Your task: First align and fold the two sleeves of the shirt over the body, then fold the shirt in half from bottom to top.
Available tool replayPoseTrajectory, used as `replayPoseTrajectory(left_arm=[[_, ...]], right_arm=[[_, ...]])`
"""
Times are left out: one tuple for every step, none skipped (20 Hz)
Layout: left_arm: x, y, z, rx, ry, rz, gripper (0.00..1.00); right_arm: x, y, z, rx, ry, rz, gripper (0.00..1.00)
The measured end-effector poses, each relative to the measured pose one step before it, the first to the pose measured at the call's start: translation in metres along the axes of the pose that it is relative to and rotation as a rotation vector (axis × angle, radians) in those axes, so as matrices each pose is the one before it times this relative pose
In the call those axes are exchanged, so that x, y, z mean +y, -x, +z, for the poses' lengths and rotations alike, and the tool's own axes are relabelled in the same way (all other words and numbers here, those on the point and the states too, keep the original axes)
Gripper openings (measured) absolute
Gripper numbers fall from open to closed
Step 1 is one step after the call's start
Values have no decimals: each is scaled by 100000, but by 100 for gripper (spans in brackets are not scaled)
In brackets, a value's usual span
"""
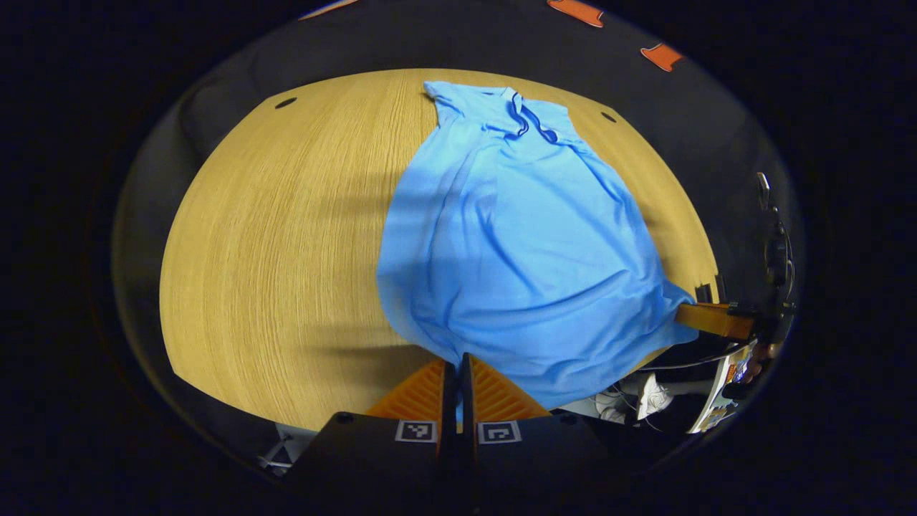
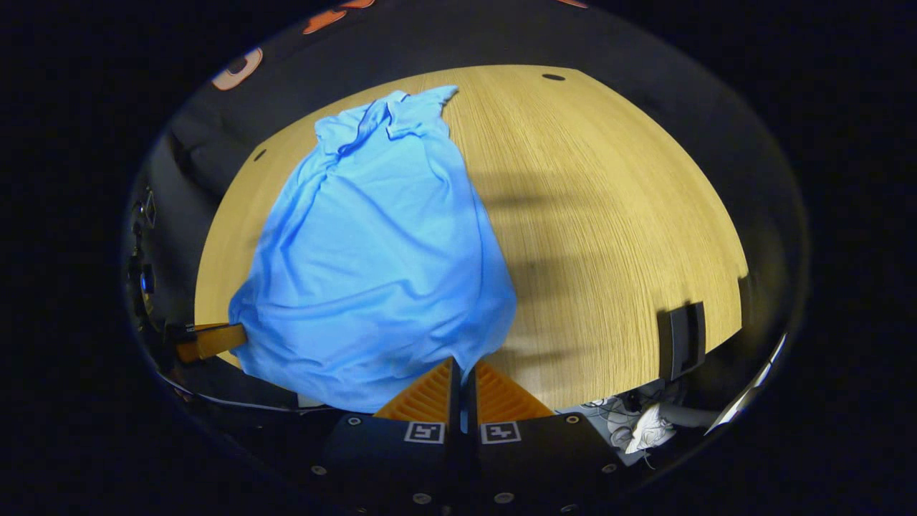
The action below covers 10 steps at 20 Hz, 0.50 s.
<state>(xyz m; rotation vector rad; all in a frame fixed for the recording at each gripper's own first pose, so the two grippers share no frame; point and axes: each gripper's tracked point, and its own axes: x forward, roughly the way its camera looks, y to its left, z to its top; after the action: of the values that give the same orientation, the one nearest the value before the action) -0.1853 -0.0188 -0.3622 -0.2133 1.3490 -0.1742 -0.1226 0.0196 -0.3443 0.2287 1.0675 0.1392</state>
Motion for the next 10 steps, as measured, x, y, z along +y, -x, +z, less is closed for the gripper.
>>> replayPoseTrajectory(left_arm=[[-181, 392, 1351, -2116, -306, -994, 7], [-123, 318, 1405, -2086, -296, -747, 7], [-27, 297, 1298, -2239, -466, -484, 7], [51, 142, 1297, -1495, -804, -451, 7], [35, 169, 1136, -1450, -314, -744, 7], [-32, 234, 952, -1025, -281, -833, 7], [165, 65, 890, -1014, -562, -270, 7], [123, -171, 1093, -1269, -999, -356, 7], [203, -145, 910, -704, -598, -269, 7], [231, -71, 930, -778, -307, -343, 7]], right_arm=[[368, 492, 1552, -2805, 1102, 370, 4], [176, 361, 1349, -2218, 1155, 88, 4], [140, 253, 1220, -2318, 826, -189, 4], [143, 175, 1222, -1570, 361, 76, 4], [177, 208, 1064, -1242, -204, 368, 4], [120, 108, 1003, -1235, -294, 349, 4], [46, 64, 1055, -1263, -55, 21, 5], [-40, -92, 970, -836, -150, -115, 4], [-55, -35, 897, -812, -486, -107, 4], [8, -69, 988, -816, -557, 162, 4]])
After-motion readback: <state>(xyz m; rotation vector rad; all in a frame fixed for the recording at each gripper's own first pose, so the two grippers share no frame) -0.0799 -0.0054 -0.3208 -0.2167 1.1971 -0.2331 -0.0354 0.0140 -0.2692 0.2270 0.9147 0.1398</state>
